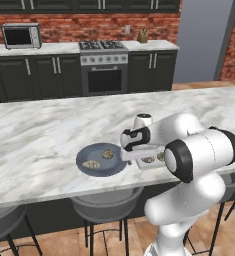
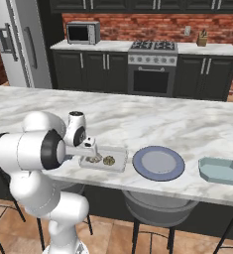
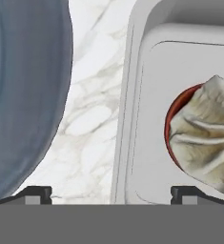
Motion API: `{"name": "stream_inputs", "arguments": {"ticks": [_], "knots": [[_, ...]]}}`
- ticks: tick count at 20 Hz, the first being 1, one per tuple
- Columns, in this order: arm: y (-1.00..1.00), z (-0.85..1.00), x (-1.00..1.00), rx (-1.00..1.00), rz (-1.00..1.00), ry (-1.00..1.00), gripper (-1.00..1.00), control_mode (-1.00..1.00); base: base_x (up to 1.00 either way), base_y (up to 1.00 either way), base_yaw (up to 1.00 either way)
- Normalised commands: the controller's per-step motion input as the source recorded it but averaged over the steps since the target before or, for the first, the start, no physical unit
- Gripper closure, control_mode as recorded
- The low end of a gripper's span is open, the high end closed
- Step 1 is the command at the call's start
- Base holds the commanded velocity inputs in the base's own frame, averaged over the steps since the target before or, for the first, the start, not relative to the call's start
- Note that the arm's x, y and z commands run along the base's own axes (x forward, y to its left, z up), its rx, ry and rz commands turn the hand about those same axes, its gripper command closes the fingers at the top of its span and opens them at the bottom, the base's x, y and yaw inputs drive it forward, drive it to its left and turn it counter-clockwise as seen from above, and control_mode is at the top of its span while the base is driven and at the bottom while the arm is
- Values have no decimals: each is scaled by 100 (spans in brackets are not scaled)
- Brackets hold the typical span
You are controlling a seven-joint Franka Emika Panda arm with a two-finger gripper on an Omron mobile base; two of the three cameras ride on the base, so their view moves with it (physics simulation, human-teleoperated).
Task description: Place two dumplings into each of the tupperware containers and then place the containers in the fridge.
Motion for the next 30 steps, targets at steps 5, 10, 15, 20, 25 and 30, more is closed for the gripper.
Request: {"name": "stream_inputs", "arguments": {"ticks": [5, 10, 15, 20, 25, 30], "knots": [[15, -17, -10, -2, 0, -4, -100, -100, 0, 0, 0], [14, -19, 4, -1, 0, 0, -100, -100, 0, 0, 0], [2, -6, 3, 0, 0, 0, -100, -100, 0, 0, 0], [0, -8, 0, 0, 0, 0, 100, -100, 0, 0, 0], [0, -11, 0, 0, 0, 0, 100, -100, 0, 0, 0], [0, 0, 0, 0, 0, -1, 100, -100, 0, 0, 0]]}}
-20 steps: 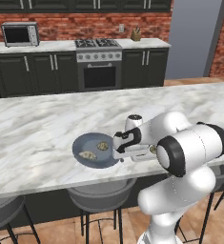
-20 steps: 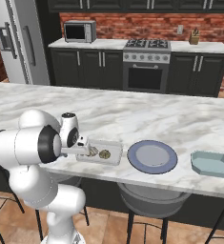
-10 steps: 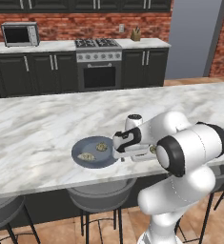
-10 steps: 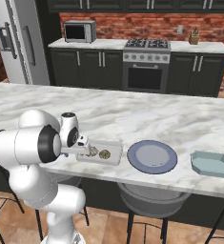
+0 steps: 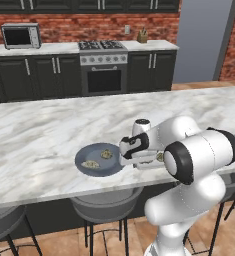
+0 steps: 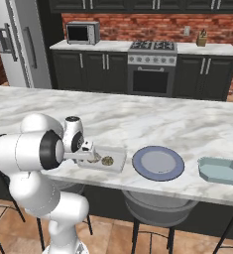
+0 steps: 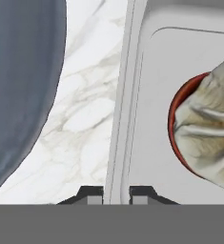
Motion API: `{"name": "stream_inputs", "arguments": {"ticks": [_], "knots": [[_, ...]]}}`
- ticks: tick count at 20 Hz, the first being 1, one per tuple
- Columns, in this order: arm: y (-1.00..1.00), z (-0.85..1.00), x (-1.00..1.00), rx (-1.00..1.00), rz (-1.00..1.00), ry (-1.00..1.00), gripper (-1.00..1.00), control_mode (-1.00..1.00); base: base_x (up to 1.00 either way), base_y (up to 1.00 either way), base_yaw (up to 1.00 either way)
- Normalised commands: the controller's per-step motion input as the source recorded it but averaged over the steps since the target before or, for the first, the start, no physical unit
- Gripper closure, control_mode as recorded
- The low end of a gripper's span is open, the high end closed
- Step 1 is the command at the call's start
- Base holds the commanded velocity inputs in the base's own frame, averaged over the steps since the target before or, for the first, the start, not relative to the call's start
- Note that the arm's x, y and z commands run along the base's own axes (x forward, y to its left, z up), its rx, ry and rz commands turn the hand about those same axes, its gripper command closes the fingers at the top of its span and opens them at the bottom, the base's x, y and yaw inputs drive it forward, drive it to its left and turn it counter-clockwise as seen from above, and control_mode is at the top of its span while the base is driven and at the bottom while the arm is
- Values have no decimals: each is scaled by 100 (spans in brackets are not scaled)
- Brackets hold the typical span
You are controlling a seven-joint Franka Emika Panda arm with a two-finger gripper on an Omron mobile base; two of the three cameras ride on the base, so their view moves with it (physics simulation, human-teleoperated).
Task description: Place two dumplings into each of the tupperware containers and then place the containers in the fridge.
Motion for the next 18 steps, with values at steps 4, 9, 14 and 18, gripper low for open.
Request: {"name": "stream_inputs", "arguments": {"ticks": [4, 9, 14, 18], "knots": [[0, 0, 8, -4, 0, -1, 100, -100, 0, 0, 0], [-22, 28, 0, -8, 0, -7, 100, -100, 0, 0, 0], [-30, 55, 0, -10, 0, -1, 100, -100, 0, 0, 0], [-12, 74, -13, -5, 7, 0, 100, -100, 0, 0, 0]]}}
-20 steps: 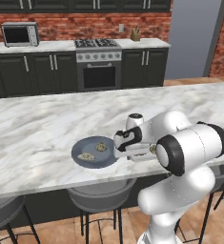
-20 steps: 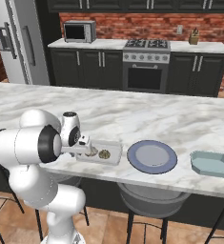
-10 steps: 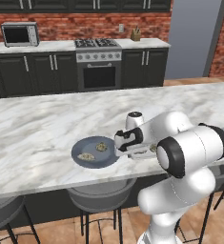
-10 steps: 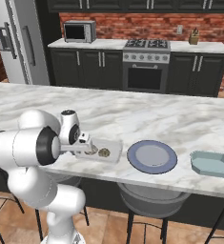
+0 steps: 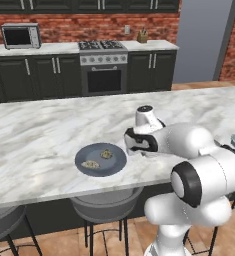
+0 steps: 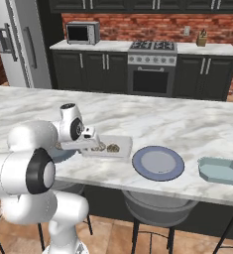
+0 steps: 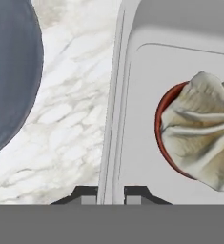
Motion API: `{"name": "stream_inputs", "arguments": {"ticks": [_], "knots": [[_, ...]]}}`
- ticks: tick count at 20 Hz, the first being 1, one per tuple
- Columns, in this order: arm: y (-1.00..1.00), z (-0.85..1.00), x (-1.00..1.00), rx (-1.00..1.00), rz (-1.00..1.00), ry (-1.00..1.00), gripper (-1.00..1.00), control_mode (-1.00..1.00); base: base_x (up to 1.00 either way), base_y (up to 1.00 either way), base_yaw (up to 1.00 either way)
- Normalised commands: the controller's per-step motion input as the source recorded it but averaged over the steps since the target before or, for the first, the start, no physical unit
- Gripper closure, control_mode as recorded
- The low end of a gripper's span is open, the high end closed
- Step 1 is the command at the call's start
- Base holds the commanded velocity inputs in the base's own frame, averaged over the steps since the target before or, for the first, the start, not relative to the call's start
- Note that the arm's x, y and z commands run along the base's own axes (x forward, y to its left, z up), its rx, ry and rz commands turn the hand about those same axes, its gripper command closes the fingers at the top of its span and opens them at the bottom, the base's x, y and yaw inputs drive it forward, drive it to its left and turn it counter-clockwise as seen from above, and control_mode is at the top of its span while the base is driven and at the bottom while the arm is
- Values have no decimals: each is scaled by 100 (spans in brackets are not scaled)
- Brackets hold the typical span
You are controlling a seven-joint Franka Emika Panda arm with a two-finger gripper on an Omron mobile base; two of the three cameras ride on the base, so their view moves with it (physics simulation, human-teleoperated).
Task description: Place two dumplings into each of the tupperware containers and then place the containers in the fridge.
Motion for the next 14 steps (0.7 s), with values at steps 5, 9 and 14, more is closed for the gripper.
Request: {"name": "stream_inputs", "arguments": {"ticks": [5, 9, 14], "knots": [[-39, 57, -29, -4, 32, -1, 100, -100, 0, 0, 0], [-61, 22, -39, 0, 64, -7, 100, -100, 0, 0, 0], [-61, 14, -34, 0, 64, -7, 100, -100, 0, 0, 0]]}}
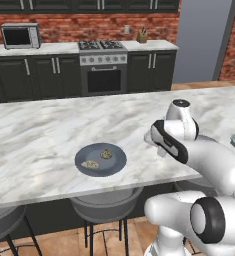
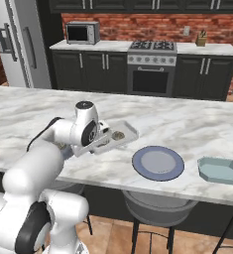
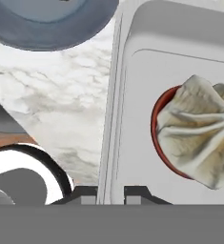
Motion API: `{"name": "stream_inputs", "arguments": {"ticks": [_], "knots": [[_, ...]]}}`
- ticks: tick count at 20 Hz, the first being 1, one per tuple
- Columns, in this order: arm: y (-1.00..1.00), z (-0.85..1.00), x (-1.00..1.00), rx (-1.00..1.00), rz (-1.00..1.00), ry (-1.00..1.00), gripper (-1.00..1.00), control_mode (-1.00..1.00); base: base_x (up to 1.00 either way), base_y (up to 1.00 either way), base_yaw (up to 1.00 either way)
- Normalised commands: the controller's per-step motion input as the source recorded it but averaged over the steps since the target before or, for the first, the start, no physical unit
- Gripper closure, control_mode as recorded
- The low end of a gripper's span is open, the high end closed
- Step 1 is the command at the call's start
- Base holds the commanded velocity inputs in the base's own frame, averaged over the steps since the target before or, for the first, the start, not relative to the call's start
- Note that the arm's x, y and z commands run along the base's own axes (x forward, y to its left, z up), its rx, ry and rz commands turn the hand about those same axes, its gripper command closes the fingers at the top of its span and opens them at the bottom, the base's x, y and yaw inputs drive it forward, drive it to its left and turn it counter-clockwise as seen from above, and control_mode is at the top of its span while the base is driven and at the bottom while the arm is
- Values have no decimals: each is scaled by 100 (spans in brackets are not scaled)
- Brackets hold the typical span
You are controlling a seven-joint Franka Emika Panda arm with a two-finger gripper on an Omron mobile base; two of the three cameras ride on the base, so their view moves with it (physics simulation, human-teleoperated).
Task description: Place two dumplings into each of the tupperware containers and then place the containers in the fridge.
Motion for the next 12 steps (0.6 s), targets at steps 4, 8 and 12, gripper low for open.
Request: {"name": "stream_inputs", "arguments": {"ticks": [4, 8, 12], "knots": [[-45, 10, -25, 0, 63, -1, 100, -100, 0, 0, 0], [-16, 10, -30, -4, 56, 0, 100, -100, 0, 0, 0], [-3, 19, -40, -16, 46, 0, 100, -100, 0, 0, 0]]}}
